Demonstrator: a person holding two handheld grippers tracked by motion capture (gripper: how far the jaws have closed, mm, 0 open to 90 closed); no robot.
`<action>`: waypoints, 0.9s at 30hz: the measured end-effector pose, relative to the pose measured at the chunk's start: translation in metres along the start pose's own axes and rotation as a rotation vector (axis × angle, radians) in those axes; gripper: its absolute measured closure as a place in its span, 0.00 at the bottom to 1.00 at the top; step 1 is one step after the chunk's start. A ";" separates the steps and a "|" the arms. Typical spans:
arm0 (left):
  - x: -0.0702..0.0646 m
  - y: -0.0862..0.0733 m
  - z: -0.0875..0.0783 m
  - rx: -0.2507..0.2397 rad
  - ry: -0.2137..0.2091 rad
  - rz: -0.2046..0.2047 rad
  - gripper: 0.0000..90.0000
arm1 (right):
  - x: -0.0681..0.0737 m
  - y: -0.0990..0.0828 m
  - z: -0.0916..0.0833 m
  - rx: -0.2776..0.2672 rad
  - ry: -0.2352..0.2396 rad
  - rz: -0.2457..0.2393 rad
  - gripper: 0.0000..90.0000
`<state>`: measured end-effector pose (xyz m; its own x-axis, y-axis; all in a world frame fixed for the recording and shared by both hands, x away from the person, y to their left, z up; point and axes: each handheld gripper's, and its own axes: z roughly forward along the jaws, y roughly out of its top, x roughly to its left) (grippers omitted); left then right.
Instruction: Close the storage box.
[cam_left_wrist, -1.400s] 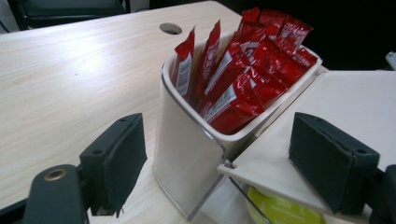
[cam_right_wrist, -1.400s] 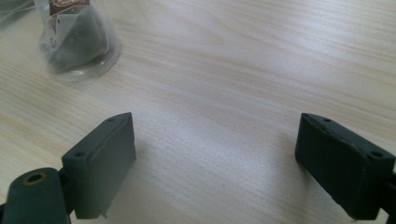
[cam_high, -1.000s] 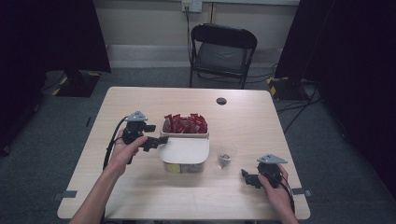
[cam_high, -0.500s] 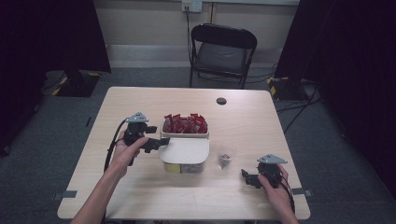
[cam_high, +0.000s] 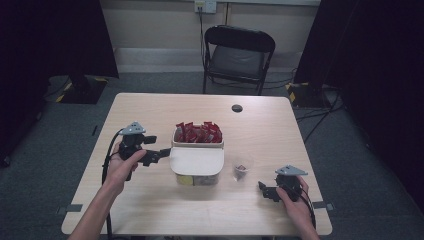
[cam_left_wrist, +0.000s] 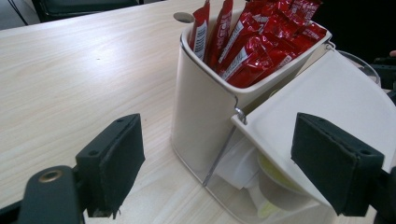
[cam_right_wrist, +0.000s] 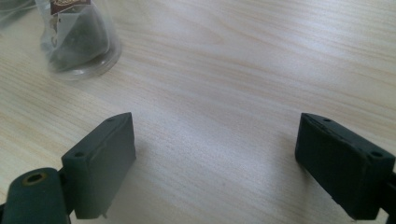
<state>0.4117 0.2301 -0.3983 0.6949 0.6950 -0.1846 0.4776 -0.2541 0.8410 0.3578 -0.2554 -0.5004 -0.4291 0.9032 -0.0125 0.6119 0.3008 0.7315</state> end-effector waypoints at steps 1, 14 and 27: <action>0.002 -0.002 -0.003 0.004 0.008 0.003 0.19 | 0.000 0.000 0.000 0.000 0.000 -0.001 0.13; 0.020 -0.028 -0.024 0.021 0.060 -0.047 0.18 | 0.000 0.000 0.000 -0.001 -0.001 -0.001 0.13; 0.024 -0.067 -0.023 0.109 0.081 -0.082 0.18 | 0.000 0.000 0.000 -0.001 0.000 -0.002 0.13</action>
<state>0.3840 0.2788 -0.4474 0.6079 0.7671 -0.2051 0.5895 -0.2631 0.7637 0.3575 -0.2558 -0.5005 -0.4298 0.9028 -0.0139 0.6103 0.3018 0.7324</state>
